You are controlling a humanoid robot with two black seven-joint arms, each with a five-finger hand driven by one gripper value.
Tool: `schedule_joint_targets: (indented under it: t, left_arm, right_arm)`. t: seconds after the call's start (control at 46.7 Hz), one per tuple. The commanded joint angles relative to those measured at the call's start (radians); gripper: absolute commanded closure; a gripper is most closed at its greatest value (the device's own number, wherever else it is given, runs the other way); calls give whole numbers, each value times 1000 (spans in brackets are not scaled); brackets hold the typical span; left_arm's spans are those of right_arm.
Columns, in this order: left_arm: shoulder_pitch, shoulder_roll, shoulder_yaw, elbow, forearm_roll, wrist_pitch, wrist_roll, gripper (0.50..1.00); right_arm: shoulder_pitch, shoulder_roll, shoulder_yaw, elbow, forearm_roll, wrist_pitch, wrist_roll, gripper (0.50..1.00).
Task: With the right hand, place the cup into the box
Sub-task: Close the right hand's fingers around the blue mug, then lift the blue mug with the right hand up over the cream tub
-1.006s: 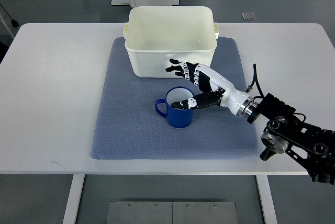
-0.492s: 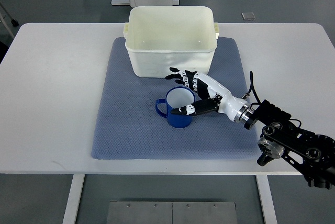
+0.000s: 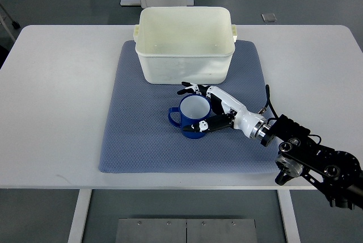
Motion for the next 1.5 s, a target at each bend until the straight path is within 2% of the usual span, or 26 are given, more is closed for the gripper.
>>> schedule_joint_targets:
  t: [0.0, 0.556, 0.621, 0.685, 0.728, 0.77, 0.813, 0.835, 1.477]
  left_arm:
    - [0, 0, 0, 0, 0, 0, 0, 500]
    - [0, 0, 0, 0, 0, 0, 0, 500]
    - [0, 0, 0, 0, 0, 0, 0, 500]
    - [0, 0, 0, 0, 0, 0, 0, 500]
    - [0, 0, 0, 0, 0, 0, 0, 500]
    - [0, 0, 0, 0, 0, 0, 0, 500]
    - [0, 0, 0, 0, 0, 0, 1, 500]
    - [0, 0, 0, 0, 0, 0, 0, 500]
    - [0, 0, 0, 0, 0, 0, 0, 500]
  right_arm:
    - [0, 3, 1, -10, 0, 0, -2, 500]
    - [-5, 26, 0, -65, 1, 0, 1, 500]
    - [-6, 28, -3, -65, 1, 0, 2, 523]
    - [-9, 28, -9, -65, 1, 0, 10, 603]
    - [-11, 28, -11, -65, 1, 0, 24, 686]
    - [-11, 28, -11, -65, 1, 0, 39, 813]
    - [-11, 28, -12, -67, 1, 0, 50, 979]
    - [-11, 28, -12, -67, 1, 0, 51, 1000]
    - [14, 10, -5, -56, 6, 3, 113, 1000]
